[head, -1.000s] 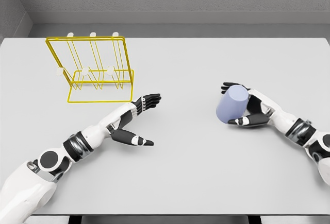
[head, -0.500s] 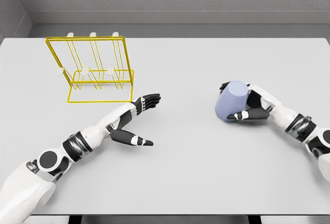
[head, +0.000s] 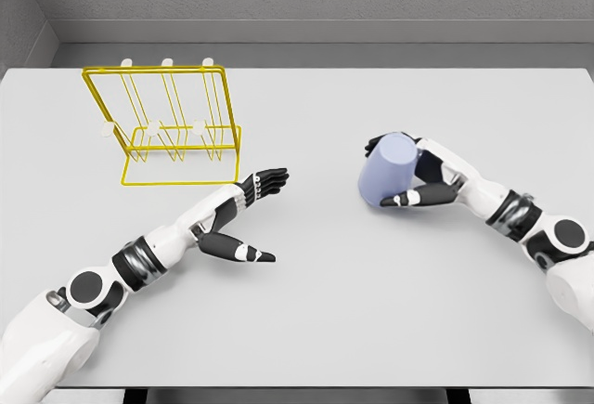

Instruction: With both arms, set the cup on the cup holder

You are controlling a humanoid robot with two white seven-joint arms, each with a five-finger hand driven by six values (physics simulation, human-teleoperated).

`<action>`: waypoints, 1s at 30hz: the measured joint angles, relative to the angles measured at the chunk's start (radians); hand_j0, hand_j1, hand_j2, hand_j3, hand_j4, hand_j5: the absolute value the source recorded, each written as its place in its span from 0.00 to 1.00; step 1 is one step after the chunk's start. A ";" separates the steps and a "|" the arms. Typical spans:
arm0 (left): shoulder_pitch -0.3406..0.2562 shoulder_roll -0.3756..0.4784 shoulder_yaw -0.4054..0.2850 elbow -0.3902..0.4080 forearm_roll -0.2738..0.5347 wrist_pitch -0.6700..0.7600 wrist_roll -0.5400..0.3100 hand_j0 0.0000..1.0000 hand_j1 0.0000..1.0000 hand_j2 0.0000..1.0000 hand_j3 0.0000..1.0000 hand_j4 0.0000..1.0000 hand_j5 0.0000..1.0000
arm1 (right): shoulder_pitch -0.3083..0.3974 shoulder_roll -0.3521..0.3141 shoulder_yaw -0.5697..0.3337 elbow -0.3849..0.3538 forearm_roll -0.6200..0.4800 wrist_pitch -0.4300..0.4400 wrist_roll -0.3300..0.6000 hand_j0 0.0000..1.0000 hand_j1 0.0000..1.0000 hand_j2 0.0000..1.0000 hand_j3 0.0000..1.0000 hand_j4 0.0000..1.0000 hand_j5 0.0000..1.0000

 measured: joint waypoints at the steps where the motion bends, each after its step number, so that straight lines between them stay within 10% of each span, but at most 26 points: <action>1: 0.000 0.000 0.000 0.001 0.000 0.000 0.000 1.00 1.00 1.00 1.00 1.00 1.00 | -0.002 0.014 0.001 0.000 0.009 0.000 0.000 0.70 0.70 0.70 0.70 0.70 0.70; 25: 0.002 -0.046 0.042 0.028 -0.008 0.023 0.001 1.00 1.00 1.00 1.00 1.00 1.00 | 0.000 0.181 0.057 0.055 0.113 0.011 0.000 0.71 0.71 0.71 0.71 0.71 0.71; 30: 0.005 -0.048 0.050 0.029 -0.010 0.023 -0.003 1.00 1.00 1.00 1.00 1.00 1.00 | -0.002 0.190 0.061 0.060 0.119 0.012 0.000 0.98 0.98 0.98 0.98 0.98 0.98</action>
